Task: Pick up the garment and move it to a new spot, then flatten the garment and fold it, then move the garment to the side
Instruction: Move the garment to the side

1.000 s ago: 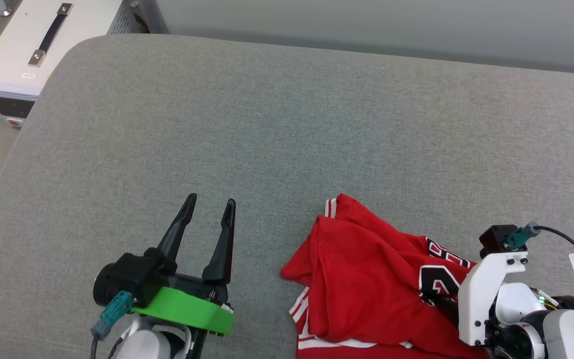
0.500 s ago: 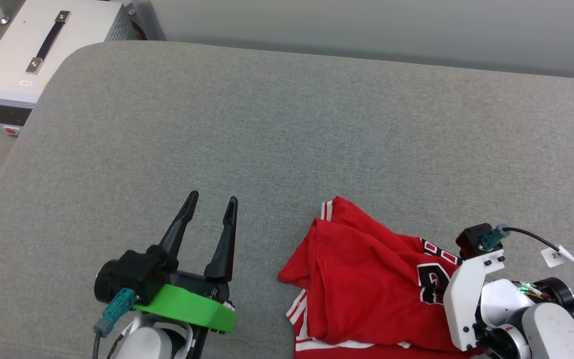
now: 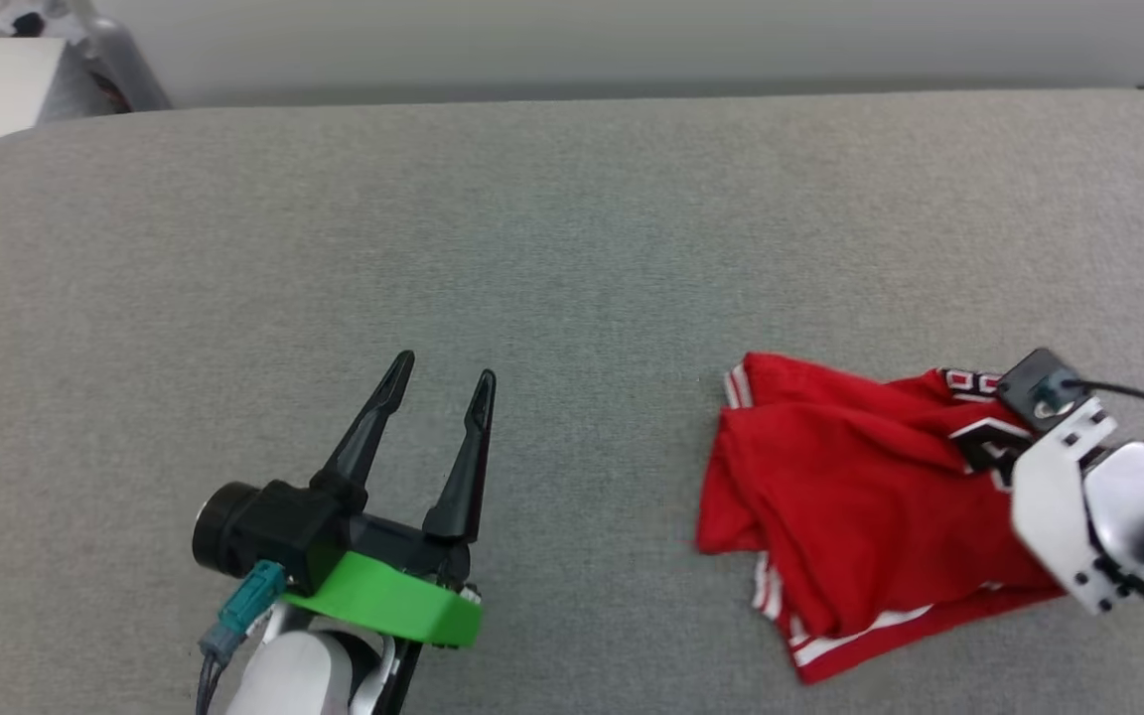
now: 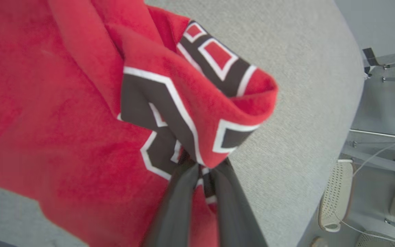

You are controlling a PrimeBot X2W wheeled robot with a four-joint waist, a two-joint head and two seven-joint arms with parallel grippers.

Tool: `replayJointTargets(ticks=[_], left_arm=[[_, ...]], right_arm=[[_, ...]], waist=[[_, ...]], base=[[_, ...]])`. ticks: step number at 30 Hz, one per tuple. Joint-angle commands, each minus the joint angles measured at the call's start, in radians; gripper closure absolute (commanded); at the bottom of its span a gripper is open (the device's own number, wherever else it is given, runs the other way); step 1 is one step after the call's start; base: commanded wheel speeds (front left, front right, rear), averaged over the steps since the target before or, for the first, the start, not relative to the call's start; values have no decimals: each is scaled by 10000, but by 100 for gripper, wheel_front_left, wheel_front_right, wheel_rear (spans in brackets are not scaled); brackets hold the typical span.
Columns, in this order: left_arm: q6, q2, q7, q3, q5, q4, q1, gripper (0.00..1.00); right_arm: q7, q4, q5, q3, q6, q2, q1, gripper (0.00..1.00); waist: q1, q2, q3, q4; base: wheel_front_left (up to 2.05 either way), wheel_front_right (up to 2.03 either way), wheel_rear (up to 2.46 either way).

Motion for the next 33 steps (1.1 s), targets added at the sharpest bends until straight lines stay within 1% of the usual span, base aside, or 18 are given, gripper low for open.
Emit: replayJointTargets(ticks=[1, 3, 5, 10, 15, 19, 27, 33], left_arm=[[-29, 116, -57, -12, 152, -109, -344, 0], [-29, 224, -57, -181, 208, -188, -540, 0], [-29, 368, -57, -368, 269, -261, -730, 0], [-29, 757, -57, -732, 375, -406, -1157, 0], [-29, 1097, -57, -867, 447, -670, -1525, 0], [-29, 1300, -57, -920, 500, -933, -1778, 0], [-29, 1529, -57, -1051, 523, -1379, -2105, 0], [-29, 1520, -57, -1068, 530, -1540, -2171, 0]], right_arm=[[-178, -5, 69, 104, -17, -502, -447, 100], [-485, 155, 145, 236, -17, -1158, -880, 100], [-855, 381, 167, 289, -17, -1644, -1278, 100], [-1843, 1296, 108, 12, -17, -2162, -1954, 100], [-2940, 2574, -88, -356, -17, -2229, -2449, 100], [-3848, 3630, -353, -721, -17, -2182, -2873, 100], [-5146, 5680, -1062, -1636, -17, -1953, -3704, 100], [-5758, 6586, -1475, -1990, -17, -1642, -4133, 100]], waist=[[0, -1, 958, -1117], [0, -1, 1275, -1447], [0, -1, 1599, -1748], [0, -1, 2298, -2363], [0, -1, 2943, -2791], [0, -1, 3357, -2926], [0, -1, 3777, -2821], [0, -1, 3835, -2640]], base=[[0, 0, 0], [0, 0, 0], [0, 0, 0], [0, 0, 0], [0, 0, 0], [0, 0, 0], [0, 0, 0], [0, 0, 0]])
